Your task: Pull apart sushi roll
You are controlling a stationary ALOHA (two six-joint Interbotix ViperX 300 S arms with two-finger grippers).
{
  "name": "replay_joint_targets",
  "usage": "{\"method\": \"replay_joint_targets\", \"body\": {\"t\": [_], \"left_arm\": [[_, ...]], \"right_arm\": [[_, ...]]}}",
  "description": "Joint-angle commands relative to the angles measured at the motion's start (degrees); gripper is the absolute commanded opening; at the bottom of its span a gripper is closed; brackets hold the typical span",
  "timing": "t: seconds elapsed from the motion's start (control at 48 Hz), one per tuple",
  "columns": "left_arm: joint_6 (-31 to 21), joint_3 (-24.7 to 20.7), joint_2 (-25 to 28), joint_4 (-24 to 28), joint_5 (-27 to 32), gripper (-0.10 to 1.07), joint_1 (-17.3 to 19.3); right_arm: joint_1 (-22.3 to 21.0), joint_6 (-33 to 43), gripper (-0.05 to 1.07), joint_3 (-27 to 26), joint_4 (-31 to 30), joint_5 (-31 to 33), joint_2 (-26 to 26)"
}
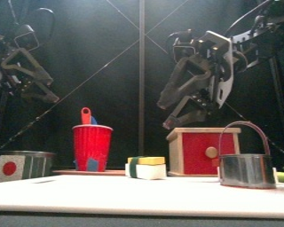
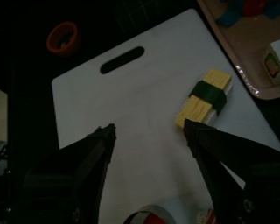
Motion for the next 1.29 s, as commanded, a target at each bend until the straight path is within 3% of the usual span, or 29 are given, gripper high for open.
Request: {"method": "replay_joint_targets", "body": {"t": [0.0, 0.188, 0.312, 0.438, 0.604, 0.812, 1.021, 1.271], "left_arm": [[0.2, -2.9, 2.9, 0.7, -0.5, 0.95, -1.2], [-0.5, -3.5, 5.6, 0.4, -0.2, 0.95, -1.9], [-0.5, -3.3, 6.0, -3.7, 2.5, 0.95, -2.5], [-0.5, -4.0, 6.0, -12.7, 6.8, 0.95, -2.1], [-0.1, -4.6, 6.0, -30.1, 11.5, 0.96, -0.5], [-0.4, -4.7, 6.1, -39.9, 13.0, 0.95, 3.7], [-0.4, -4.1, 6.8, -41.1, 14.1, 0.95, 7.8], [-0.4, -8.1, 7.7, -36.2, 20.5, 0.95, 17.0]], "right_arm": [[-1.6, -0.1, 0.95, -4.5, 0.1, -0.2, -0.4], [-3.5, -0.2, 0.95, -7.8, -0.5, -0.1, 1.8], [-4.8, -0.2, 0.95, -10.5, -1.5, 0.7, 4.5], [-5.8, -0.2, 0.95, -12.0, -3.0, 3.2, 6.3], [-6.6, -0.2, 0.95, -13.2, -3.7, 6.7, 6.8], [-6.9, -0.2, 0.95, -12.9, -4.9, 8.7, 6.8], [-6.9, -0.2, 0.95, -12.5, -5.8, 9.0, 6.8], [-7.0, -0.2, 0.95, -12.3, -6.7, 9.8, 6.8]]}}
